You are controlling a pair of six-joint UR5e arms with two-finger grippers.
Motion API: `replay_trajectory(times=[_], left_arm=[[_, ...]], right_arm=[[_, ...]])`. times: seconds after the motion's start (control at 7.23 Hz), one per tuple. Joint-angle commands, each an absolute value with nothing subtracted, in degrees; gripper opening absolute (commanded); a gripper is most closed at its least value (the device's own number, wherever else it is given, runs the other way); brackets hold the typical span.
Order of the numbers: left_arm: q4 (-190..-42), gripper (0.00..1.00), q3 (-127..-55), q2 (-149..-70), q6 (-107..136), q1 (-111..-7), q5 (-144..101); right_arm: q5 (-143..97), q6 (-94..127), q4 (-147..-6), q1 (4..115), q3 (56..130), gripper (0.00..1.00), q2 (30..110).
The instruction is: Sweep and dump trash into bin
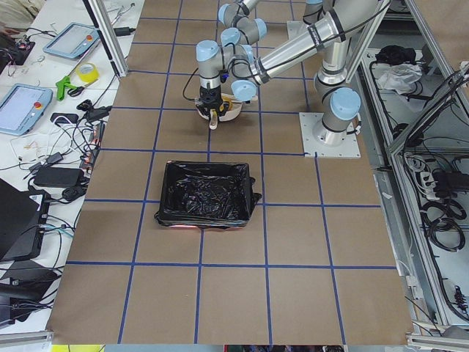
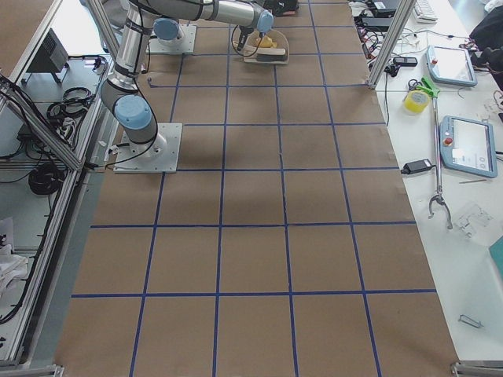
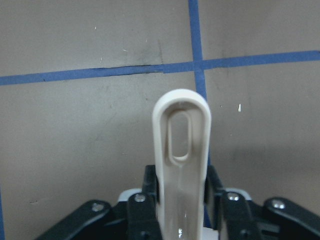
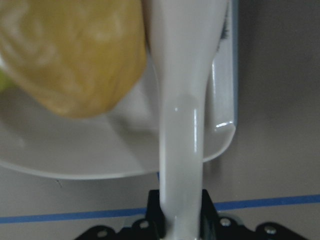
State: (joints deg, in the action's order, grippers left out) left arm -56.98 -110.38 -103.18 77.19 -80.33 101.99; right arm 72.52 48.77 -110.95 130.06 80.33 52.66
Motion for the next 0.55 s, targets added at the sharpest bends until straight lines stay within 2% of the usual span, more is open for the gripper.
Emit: replay_trajectory(times=[0.0, 0.42], left_arm=[[-56.7, 0.0, -110.1, -103.2, 77.2, -80.3, 101.9], [-56.7, 0.0, -110.1, -103.2, 77.1, -80.3, 101.7]], right_arm=[[72.9, 48.1, -110.7, 130.2, 79.3, 0.12, 52.0], [76.7, 45.6, -104.8, 129.6, 79.3, 0.12, 53.9]])
